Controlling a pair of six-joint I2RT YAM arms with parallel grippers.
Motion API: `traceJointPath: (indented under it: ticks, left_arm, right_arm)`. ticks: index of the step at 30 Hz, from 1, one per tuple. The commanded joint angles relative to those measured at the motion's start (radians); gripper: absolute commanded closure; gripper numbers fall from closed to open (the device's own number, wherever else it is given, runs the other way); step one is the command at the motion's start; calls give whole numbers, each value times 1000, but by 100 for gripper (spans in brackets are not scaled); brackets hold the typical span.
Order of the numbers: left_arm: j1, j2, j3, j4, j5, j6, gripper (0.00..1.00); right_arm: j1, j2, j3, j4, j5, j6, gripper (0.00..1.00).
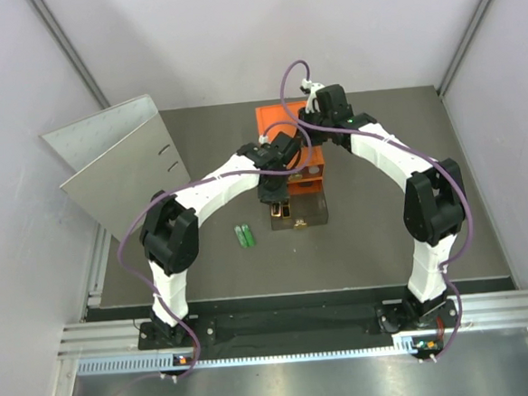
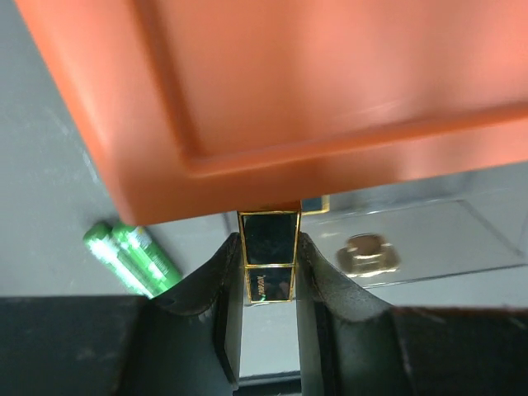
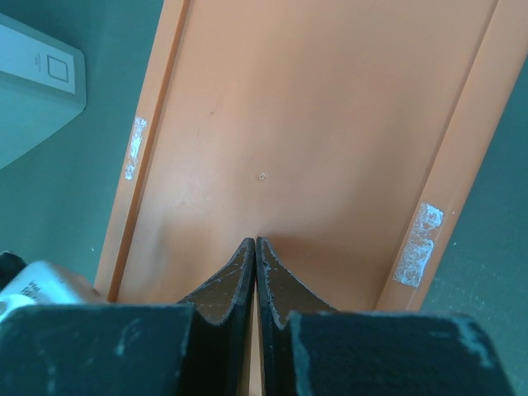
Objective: Organize the makeup
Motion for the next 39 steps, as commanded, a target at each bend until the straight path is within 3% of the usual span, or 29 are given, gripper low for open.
traceJointPath:
  ticks: [1,3,5,9,16,21,30,39]
  left_arm:
    - [2,-36,-27,-44,-36,-31,74]
    - [0,-33,-27,-47,-39,-31,70]
    - [0,-30,-21,-49,-44,-28,51]
    - [2,-27,-7,-49,-47,-21,30]
    - [2,-70,59,-85,-100,-19,30]
    - [6,-179,16,-109,-130,-39,32]
    - [15,-479,-335,-18,-100,-177,38]
    - [28,-469,-522,-18,-44,-258,40]
  right_arm:
    - [-7,1,-28,-98,6,-11,97]
    - [-7,1,-27,-96,5,-9,97]
    - [-7,1,-28,-98,5,-9,97]
    - [-9,-2,-32,-98,3,-9,97]
    - [-7,-5,-35,-98,3,-9,97]
    - [-10,-1,-35,-95,3,-9,97]
    - [-7,5,-36,-90,-1,-9,96]
    - [-6,5,-44,-87,-14,-11,97]
